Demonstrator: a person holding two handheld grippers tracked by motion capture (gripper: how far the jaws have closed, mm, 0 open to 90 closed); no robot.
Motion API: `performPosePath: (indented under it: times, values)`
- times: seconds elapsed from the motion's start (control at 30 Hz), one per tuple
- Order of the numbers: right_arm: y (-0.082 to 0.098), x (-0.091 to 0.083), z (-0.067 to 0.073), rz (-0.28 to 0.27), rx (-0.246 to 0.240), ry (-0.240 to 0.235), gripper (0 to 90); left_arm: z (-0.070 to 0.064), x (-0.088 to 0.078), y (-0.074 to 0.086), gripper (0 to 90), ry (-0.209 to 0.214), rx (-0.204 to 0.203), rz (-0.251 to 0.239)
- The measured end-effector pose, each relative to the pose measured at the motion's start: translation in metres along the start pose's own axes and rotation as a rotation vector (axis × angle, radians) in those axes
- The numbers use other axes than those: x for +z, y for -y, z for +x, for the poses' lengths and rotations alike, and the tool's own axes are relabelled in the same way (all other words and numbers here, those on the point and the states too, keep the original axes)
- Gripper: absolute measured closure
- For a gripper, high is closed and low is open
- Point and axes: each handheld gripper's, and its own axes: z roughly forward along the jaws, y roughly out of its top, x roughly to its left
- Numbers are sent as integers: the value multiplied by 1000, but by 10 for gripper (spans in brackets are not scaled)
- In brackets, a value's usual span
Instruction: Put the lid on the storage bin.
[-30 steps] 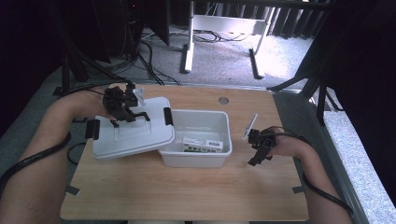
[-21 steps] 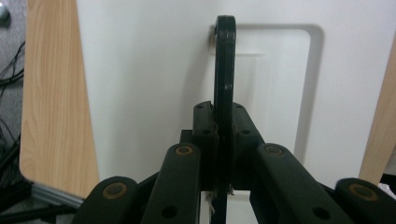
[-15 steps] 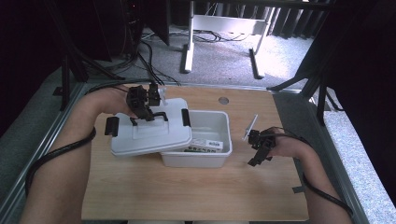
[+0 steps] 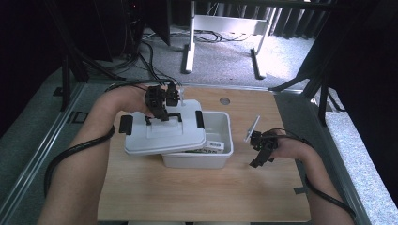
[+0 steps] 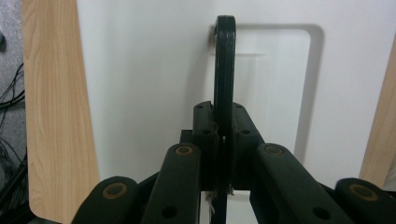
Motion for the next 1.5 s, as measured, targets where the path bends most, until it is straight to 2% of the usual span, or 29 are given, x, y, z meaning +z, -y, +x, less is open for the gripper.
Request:
performPosePath:
  times: [0.23,0.33,0.4,0.83,0.93,1.07,1.23,1.37,1.5]
  values:
    - [3,0,1,-1,2,-2,217,-1,6,-24,846,10,32,18]
    - [5,1,1,-3,5,-2,217,-1,7,-32,846,10,41,13]
    - [7,1,1,-1,9,-3,217,-2,9,-43,846,12,65,15]
    - [23,0,0,-12,24,-2,217,-3,24,-85,846,38,110,0]
    - [26,1,0,-9,29,-4,217,-2,27,-90,845,43,107,-4]
    - [26,3,1,1,29,-2,217,-2,30,-95,846,39,115,15]
    - [23,2,1,-10,21,-5,217,-1,35,-100,846,44,117,10]
    - [21,2,1,-8,20,-5,217,0,41,-100,845,61,106,15]
    - [20,4,1,-4,22,-6,217,-1,45,-100,845,54,112,25]
